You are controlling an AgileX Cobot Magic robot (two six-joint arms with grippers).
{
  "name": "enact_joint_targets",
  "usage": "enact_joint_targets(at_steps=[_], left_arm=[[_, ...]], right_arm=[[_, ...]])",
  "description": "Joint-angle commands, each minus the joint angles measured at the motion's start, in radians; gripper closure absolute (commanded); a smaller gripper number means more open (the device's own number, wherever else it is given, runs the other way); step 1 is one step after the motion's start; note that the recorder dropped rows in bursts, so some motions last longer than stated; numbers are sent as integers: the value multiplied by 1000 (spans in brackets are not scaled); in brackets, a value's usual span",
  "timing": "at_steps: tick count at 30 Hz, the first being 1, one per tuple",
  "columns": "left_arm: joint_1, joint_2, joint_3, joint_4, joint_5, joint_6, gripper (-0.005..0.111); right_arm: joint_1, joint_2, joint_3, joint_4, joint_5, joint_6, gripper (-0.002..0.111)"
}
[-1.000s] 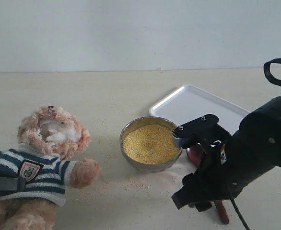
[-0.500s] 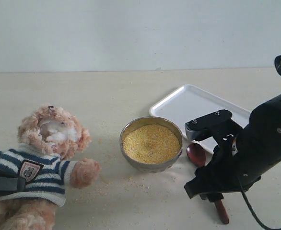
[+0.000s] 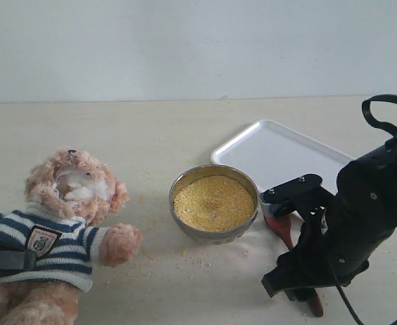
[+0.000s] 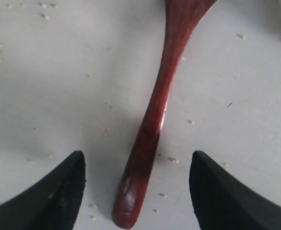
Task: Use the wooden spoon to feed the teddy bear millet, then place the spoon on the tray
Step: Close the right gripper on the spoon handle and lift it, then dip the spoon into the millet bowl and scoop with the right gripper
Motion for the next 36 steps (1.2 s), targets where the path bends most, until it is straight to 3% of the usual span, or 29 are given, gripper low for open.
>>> enact_joint_targets(at_steps=[1,9,11,17,20,28,36], left_arm=[[2,-9,4,-14,11,-2,102],[2,-9,4,-14,11,-2,102],[2,-9,4,-14,11,-2,102],[2,-9,4,-14,11,-2,102],[2,-9,4,-14,11,-2,102],[2,-9,4,-14,8,-2,102],[2,-9,4,-14,8,-2,102]], right_arm=[[-9,4,-3,-13,-14,-11,46],[-9,66,-3,-13,12,-11,47],[-9,66,-3,-13,19,-11,52],[-7,64,-3,-13,61,-19,97],[-3,30,-3,-26,74,-19,109],[3,-153,-5,-186,194,-1,108],[73,-223,-160,-528,599,93,108]])
